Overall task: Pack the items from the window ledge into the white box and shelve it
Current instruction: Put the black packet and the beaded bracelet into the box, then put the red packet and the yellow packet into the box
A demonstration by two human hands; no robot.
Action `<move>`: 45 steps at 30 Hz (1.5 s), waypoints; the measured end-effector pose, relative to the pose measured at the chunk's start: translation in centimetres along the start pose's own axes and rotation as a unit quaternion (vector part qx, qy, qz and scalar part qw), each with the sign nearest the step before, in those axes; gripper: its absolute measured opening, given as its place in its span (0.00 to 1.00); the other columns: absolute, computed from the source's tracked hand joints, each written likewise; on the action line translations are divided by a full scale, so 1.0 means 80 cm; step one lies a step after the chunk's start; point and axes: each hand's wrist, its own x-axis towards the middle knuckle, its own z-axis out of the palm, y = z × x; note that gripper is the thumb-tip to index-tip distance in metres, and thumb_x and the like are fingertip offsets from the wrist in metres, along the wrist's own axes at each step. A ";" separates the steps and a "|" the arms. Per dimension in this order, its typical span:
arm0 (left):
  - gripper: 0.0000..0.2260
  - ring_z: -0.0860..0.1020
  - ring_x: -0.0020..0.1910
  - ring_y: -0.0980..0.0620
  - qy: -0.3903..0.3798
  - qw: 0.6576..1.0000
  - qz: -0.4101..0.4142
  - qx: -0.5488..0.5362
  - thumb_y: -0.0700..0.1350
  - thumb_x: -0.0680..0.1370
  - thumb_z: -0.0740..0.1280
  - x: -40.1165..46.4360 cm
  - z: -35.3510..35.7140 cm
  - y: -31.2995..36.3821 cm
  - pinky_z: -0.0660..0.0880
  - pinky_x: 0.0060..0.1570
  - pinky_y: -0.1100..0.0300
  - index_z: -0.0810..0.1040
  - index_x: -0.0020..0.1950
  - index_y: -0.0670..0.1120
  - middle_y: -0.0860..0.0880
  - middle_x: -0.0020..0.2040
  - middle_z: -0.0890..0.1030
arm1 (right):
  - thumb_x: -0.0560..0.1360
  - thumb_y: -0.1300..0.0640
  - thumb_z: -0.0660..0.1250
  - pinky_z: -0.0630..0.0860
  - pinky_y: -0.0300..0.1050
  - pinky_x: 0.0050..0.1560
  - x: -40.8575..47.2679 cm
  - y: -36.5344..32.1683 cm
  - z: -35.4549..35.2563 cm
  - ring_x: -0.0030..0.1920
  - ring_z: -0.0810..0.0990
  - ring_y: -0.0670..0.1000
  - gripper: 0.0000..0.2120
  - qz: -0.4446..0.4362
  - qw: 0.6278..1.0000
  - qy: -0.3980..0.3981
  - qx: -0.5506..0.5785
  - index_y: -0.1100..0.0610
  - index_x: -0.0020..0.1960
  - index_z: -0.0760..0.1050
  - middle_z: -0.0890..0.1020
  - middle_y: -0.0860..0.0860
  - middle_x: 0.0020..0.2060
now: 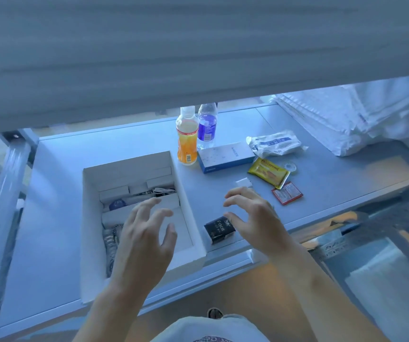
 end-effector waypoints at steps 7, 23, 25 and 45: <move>0.08 0.70 0.72 0.47 -0.006 0.998 0.056 -0.010 0.44 0.80 0.68 0.031 0.049 0.052 0.71 0.69 0.47 0.83 0.58 0.47 0.48 0.69 0.75 | 0.75 0.62 0.77 0.76 0.41 0.61 -0.001 0.064 -0.045 0.57 0.80 0.46 0.07 0.032 0.999 0.021 0.001 0.55 0.51 0.83 0.81 0.46 0.54; 0.08 0.70 0.73 0.48 -0.029 0.999 0.034 -0.002 0.40 0.78 0.70 0.057 0.134 0.139 0.72 0.67 0.52 0.83 0.57 0.48 0.49 0.68 0.77 | 0.71 0.57 0.80 0.73 0.42 0.58 0.008 0.234 -0.094 0.58 0.79 0.51 0.20 0.190 0.981 -0.030 -0.032 0.53 0.61 0.81 0.80 0.47 0.57; 0.08 0.70 0.73 0.48 -0.027 0.999 0.028 0.000 0.40 0.78 0.70 0.057 0.137 0.144 0.71 0.67 0.52 0.83 0.57 0.47 0.48 0.67 0.77 | 0.70 0.54 0.81 0.70 0.43 0.61 0.013 0.259 -0.088 0.63 0.77 0.53 0.29 0.254 0.965 -0.068 -0.026 0.54 0.69 0.75 0.78 0.51 0.62; 0.11 0.73 0.67 0.49 -0.032 0.998 0.050 0.001 0.41 0.78 0.71 0.057 0.163 0.162 0.75 0.64 0.49 0.82 0.59 0.48 0.50 0.65 0.79 | 0.64 0.49 0.84 0.69 0.41 0.37 0.004 0.296 -0.067 0.45 0.79 0.51 0.25 0.324 0.941 -0.084 -0.048 0.49 0.52 0.72 0.80 0.47 0.44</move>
